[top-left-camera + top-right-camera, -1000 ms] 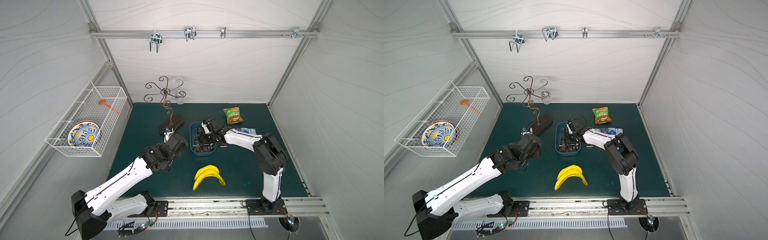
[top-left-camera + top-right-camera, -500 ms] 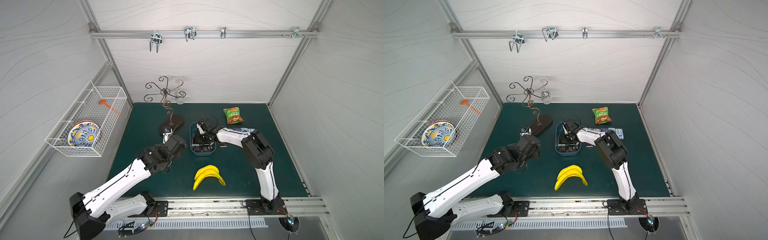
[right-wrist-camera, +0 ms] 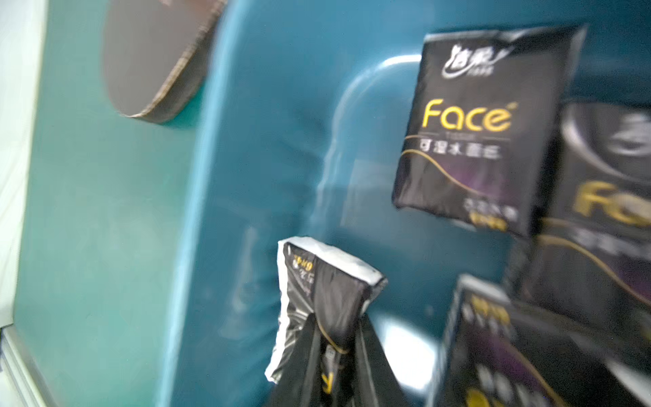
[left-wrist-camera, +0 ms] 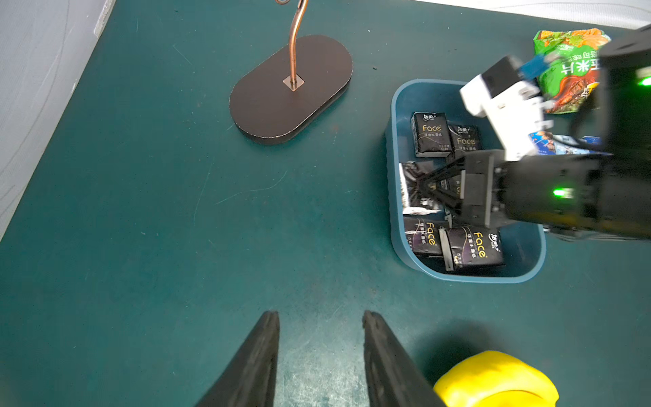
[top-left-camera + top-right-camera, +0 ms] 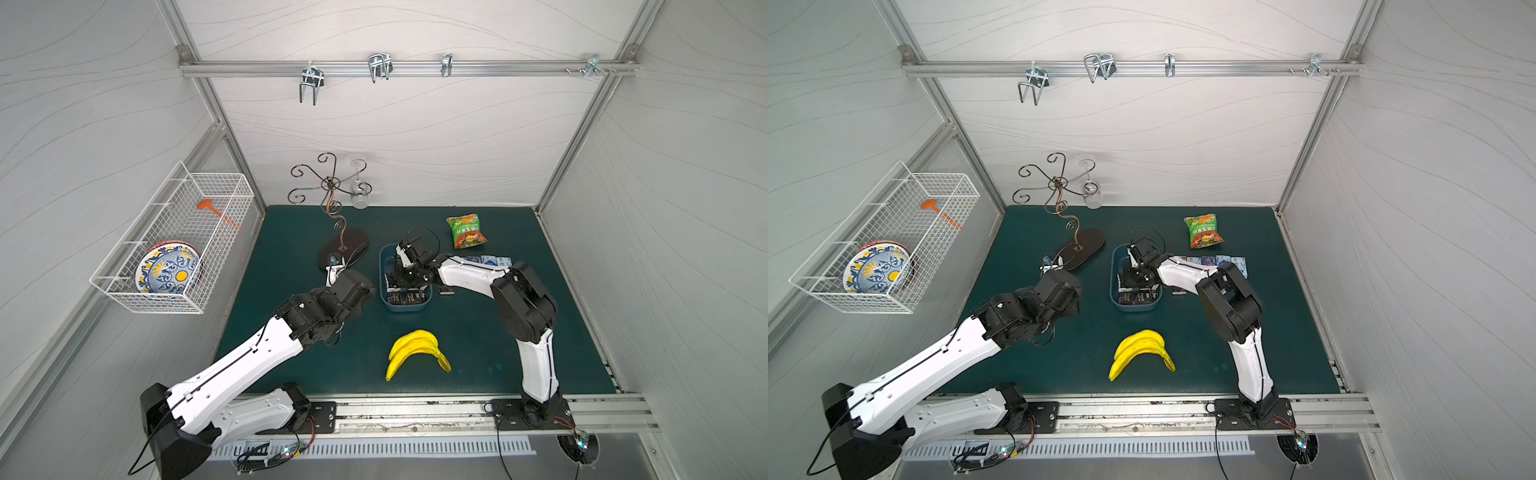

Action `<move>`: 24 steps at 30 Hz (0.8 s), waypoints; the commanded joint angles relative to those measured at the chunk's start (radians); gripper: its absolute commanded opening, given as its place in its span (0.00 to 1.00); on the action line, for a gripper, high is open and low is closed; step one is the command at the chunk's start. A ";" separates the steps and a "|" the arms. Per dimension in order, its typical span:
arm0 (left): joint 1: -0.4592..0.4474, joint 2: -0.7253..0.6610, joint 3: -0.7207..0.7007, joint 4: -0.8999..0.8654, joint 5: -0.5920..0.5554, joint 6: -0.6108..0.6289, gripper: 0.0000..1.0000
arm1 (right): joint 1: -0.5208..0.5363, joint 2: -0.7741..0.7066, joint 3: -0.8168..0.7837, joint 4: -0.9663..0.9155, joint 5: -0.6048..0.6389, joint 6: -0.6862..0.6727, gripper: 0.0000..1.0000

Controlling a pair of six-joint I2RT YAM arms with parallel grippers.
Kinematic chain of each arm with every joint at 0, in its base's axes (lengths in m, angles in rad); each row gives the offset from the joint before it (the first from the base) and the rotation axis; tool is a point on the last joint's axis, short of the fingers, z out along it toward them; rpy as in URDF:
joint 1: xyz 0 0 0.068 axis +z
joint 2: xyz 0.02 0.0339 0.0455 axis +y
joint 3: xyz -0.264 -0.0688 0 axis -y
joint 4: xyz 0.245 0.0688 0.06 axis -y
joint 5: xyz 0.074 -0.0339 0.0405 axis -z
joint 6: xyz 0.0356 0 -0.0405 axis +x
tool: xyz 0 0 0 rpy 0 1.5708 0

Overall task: Take the pocket tissues out of the storage box
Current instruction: Pick up the pocket tissues from the storage box, then place the pocket tissues at the center of the board.

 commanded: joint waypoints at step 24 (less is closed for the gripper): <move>-0.001 0.013 0.092 0.003 -0.016 0.038 0.43 | -0.474 -0.507 -0.502 -0.141 -0.048 -0.206 0.22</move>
